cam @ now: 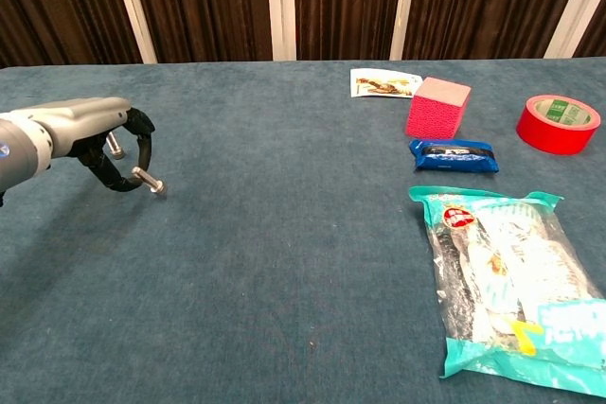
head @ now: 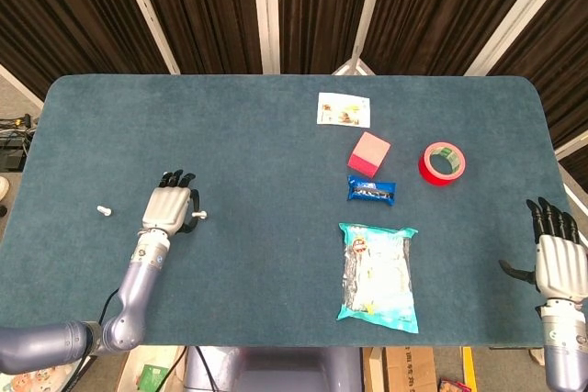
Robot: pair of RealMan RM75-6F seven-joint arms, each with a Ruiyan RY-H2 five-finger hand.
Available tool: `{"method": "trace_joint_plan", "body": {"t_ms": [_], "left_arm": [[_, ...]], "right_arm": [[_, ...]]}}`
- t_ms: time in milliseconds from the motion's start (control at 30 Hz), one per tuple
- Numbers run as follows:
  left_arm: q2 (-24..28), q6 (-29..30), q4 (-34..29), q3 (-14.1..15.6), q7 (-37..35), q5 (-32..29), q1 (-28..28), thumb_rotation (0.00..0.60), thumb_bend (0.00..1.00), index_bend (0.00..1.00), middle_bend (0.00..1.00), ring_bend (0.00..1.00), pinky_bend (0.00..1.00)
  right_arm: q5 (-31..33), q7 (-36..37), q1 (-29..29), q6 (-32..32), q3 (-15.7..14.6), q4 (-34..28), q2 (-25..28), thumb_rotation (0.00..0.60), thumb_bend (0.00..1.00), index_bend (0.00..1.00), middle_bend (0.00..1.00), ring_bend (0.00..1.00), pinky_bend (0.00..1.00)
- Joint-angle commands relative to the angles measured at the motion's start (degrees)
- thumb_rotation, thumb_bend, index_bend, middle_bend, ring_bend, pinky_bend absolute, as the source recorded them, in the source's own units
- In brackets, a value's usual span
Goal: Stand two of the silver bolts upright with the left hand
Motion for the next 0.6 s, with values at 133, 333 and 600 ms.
{"method": "trace_joint_plan", "body": {"t_ms": [133, 333, 600], "left_arm": [[1.68, 1.63, -3.85, -3.99, 11.19, -14.98, -5.67, 0.6, 0.49, 0.57, 0.11, 0.0, 0.0], [1.85, 8.06, -5.87, -6.4, 23.15, -28.25, -11.67, 0.6, 0.49, 0.57, 0.11, 0.0, 0.0], [1.02, 10.3, -4.36, -8.3, 24.68, -32.44, -14.37, 0.6, 0.49, 0.57, 0.11, 0.0, 0.0]], "right_arm": [[-0.11, -0.04, -0.04, 0.02, -0.14, 0.0, -0.09, 0.6, 0.0, 0.08, 0.02, 0.0, 0.0], [-0.07, 0.11, 0.02, -0.13, -0.09, 0.06, -0.07, 0.6, 0.0, 0.08, 0.02, 0.0, 0.0], [-0.16, 0.03, 0.04, -0.25, -0.24, 0.04, -0.13, 0.6, 0.0, 0.08, 0.02, 0.0, 0.0]]}}
